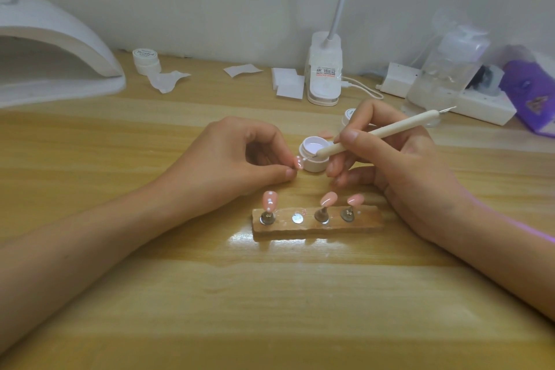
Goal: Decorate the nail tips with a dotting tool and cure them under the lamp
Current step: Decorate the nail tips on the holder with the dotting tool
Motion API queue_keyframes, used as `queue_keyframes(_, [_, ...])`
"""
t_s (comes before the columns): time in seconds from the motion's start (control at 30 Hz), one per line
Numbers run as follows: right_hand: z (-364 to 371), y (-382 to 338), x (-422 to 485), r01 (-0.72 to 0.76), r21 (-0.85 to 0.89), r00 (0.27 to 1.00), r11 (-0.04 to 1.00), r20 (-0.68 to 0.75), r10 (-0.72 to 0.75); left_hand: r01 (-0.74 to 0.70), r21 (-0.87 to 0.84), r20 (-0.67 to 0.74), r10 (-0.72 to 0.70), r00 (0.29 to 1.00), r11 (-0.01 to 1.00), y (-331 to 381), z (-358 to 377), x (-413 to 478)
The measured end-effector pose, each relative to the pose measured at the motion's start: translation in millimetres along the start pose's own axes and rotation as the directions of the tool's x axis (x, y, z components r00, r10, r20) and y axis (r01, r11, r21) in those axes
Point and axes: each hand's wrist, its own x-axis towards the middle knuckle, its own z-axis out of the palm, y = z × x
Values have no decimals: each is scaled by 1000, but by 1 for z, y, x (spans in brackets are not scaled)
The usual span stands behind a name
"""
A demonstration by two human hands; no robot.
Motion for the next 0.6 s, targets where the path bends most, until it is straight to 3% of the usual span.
queue_keyframes(0.27, [0,-1,0,70,26,997,997,-32,-69,-1,-5,6,1,1000,1000,-1,0,1])
queue_keyframes(0.6, [0,0,0,14,1,1000,1000,-12,-14,-14,7,6,14,1000,1000,0,0,0])
